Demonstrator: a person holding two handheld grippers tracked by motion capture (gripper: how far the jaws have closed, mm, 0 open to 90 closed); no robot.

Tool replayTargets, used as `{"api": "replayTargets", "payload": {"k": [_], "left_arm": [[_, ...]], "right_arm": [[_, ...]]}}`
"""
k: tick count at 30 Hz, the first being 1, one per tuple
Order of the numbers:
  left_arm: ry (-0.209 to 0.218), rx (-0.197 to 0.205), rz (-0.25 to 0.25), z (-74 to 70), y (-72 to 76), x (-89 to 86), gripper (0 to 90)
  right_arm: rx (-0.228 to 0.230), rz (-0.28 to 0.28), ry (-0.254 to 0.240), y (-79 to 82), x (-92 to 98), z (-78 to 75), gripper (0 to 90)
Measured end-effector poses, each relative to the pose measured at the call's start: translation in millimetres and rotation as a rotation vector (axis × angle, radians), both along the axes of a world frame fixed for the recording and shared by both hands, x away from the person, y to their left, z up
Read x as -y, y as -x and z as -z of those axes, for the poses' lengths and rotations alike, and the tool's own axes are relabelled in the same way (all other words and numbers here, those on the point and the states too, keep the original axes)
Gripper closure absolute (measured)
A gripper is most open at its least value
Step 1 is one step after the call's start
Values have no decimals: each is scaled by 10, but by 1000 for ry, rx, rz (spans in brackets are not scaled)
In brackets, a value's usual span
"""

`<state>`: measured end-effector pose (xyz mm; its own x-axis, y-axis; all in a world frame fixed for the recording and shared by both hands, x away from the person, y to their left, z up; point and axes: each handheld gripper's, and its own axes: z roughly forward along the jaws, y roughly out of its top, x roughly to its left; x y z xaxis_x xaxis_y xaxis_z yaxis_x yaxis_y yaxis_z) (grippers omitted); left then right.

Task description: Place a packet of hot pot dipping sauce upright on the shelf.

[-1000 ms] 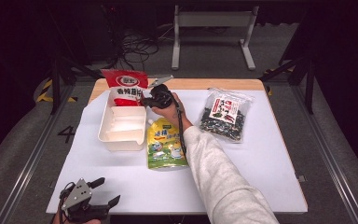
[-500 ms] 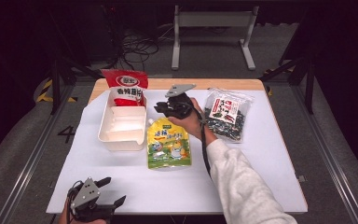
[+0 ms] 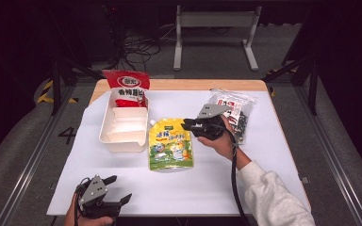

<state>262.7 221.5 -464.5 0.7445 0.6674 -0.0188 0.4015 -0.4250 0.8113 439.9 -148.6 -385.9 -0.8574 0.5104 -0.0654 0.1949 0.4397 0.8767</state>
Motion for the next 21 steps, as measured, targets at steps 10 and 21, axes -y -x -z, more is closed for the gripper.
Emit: {"api": "replayTargets", "payload": {"k": [10,21], "left_arm": [[19,-25,66,-16,-279,260,213],[7,-80,86,19,-491,480,217]], "right_arm": [[-46,34,42,198,138,305,676],[-95,63,41,242,194,427,568]]}}
